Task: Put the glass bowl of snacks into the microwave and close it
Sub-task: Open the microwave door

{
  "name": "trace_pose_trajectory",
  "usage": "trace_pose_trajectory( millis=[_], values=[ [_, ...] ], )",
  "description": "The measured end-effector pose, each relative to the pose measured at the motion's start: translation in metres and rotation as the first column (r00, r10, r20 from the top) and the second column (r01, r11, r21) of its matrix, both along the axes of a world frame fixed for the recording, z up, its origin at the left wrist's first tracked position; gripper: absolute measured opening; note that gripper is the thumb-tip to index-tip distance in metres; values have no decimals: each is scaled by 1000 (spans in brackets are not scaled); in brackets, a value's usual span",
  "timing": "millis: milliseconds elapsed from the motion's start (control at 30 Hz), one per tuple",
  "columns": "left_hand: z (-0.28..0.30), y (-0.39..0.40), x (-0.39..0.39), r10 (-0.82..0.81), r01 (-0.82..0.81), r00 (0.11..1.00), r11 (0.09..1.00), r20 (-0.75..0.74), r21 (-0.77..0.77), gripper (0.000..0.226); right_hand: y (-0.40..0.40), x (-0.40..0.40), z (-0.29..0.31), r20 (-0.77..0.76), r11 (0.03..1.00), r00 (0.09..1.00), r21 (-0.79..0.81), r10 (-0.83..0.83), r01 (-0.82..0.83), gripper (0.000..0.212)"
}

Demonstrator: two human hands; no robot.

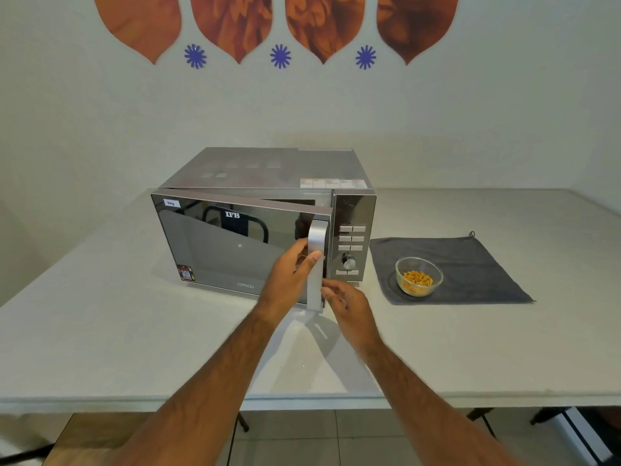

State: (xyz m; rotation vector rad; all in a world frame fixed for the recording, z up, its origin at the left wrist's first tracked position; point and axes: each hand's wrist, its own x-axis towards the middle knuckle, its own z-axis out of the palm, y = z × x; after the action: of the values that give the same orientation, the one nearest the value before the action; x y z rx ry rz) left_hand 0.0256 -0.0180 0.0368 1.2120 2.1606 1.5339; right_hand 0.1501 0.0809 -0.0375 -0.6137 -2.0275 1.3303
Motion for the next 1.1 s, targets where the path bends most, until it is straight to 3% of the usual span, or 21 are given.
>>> trace_pose_trajectory(
  millis=[167,300,500,700,900,1100],
  values=[
    [-2,-20,7,2,-3,1000,999,29,32,47,-1,23,-20,44,998,997,33,-55,54,11],
    [-3,-37,13,-4,1,998,999,56,49,48,0,36,-35,99,995,992,67,-77,71,9],
    [-8,-72,29,11,-26,993,992,116,127,48,-9,41,-51,288,997,957,81,-22,-1,27],
    [-21,-110,47,82,-123,977,971,199,204,44,-28,31,-55,428,960,904,254,-3,-117,47],
    [-23,-148,58,119,-189,967,928,226,322,67,-37,23,-63,530,926,848,323,-5,-197,70],
    [-26,-184,57,179,-250,960,896,216,367,47,-40,21,-76,614,846,785,461,-86,-268,91]
  ],
)
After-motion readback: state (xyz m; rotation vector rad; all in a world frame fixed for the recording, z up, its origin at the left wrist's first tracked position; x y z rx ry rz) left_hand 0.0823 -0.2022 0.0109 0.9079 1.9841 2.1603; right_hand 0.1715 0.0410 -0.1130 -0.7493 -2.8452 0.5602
